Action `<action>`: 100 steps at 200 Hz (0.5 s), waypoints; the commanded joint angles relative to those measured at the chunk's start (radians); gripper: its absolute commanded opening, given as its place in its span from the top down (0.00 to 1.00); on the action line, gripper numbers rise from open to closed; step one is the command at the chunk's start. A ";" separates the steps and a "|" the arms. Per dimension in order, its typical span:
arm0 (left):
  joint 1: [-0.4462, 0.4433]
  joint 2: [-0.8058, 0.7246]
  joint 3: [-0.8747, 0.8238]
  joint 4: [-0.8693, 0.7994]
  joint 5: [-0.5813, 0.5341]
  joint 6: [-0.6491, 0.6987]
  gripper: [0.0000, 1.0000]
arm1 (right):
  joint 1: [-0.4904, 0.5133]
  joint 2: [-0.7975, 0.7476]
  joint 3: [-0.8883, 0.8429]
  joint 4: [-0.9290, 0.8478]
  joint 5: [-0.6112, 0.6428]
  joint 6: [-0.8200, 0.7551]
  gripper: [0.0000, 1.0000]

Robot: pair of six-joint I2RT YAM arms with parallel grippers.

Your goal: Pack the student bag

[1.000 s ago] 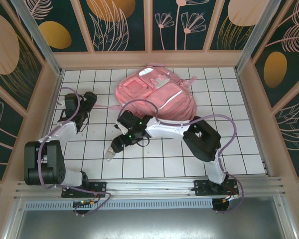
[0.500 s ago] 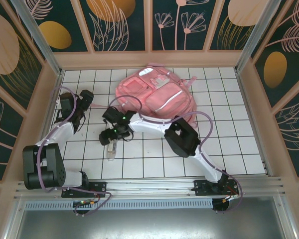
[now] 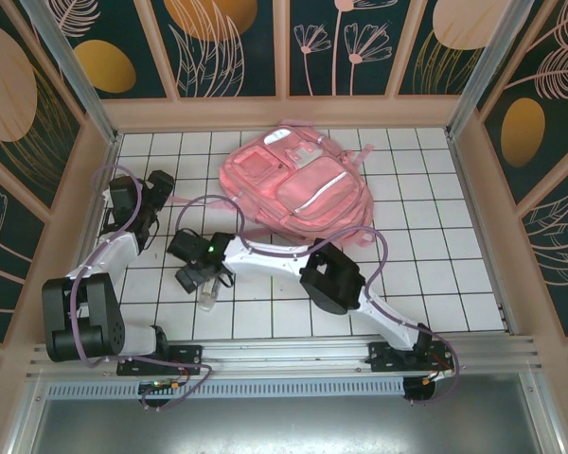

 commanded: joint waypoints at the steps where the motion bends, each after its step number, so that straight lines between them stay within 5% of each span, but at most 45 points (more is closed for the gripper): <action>1: 0.007 -0.012 0.010 0.010 0.009 0.015 0.01 | 0.031 -0.021 -0.055 -0.098 0.174 -0.016 0.01; 65: 0.009 -0.027 0.016 0.000 0.010 0.013 0.01 | 0.023 -0.080 -0.184 -0.152 0.297 -0.003 0.01; 100: 0.008 -0.033 0.015 0.004 0.011 0.008 0.01 | -0.035 -0.232 -0.410 -0.068 0.059 0.006 0.01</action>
